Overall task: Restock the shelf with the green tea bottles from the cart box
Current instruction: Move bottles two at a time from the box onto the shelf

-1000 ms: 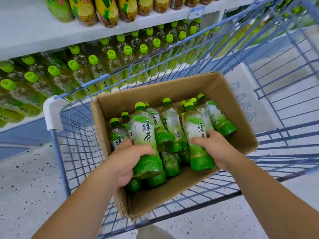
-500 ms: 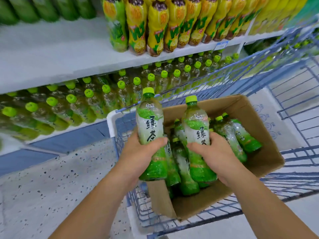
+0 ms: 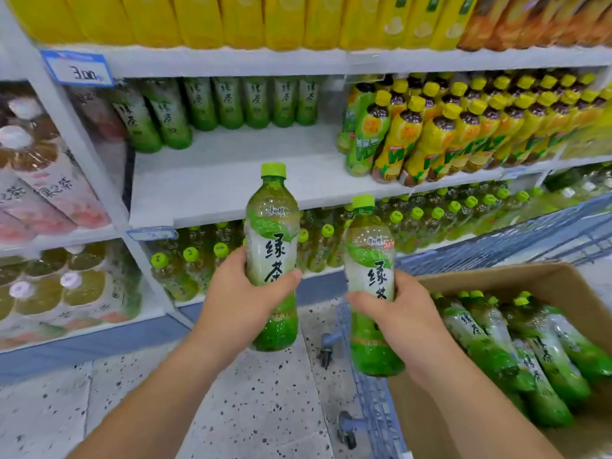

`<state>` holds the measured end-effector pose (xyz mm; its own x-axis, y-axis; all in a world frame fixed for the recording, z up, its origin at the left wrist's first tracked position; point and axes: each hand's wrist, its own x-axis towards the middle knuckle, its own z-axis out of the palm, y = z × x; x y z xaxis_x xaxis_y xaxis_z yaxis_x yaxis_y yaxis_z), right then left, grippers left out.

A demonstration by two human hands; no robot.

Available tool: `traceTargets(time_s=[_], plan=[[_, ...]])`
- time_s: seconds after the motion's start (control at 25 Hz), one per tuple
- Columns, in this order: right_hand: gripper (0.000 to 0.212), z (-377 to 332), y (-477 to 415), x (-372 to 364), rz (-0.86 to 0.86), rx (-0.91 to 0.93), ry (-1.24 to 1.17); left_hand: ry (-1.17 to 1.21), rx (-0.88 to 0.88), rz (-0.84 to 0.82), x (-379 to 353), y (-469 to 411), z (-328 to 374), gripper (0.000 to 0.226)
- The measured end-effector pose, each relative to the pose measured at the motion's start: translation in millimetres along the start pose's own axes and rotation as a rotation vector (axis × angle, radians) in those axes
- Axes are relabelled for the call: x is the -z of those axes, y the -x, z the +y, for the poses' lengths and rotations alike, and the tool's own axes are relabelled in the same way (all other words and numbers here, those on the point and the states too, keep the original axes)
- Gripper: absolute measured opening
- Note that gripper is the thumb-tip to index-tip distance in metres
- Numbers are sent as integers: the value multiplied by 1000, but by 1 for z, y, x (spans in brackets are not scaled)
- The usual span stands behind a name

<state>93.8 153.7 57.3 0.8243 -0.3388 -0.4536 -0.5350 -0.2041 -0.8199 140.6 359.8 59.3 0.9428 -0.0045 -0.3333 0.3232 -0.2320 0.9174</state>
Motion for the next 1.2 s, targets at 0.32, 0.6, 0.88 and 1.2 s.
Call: traceTargets(time_s=[0.32,0.6,0.88,1.2], plan=[[24,-57,-34,-104,-46,123,76,-112,-49,100,90,-51,-16,33],[27,-93,-118,-148,-67,254,77,-188,-64,196,125,-138,-9,36],[55,-132,-213,-180,-67,421,99,-260,-190,292,113,-223,-1,49],[59,-120,-279,-206,-45,565,-35,-63,-327,381,90,-292,-30,58]])
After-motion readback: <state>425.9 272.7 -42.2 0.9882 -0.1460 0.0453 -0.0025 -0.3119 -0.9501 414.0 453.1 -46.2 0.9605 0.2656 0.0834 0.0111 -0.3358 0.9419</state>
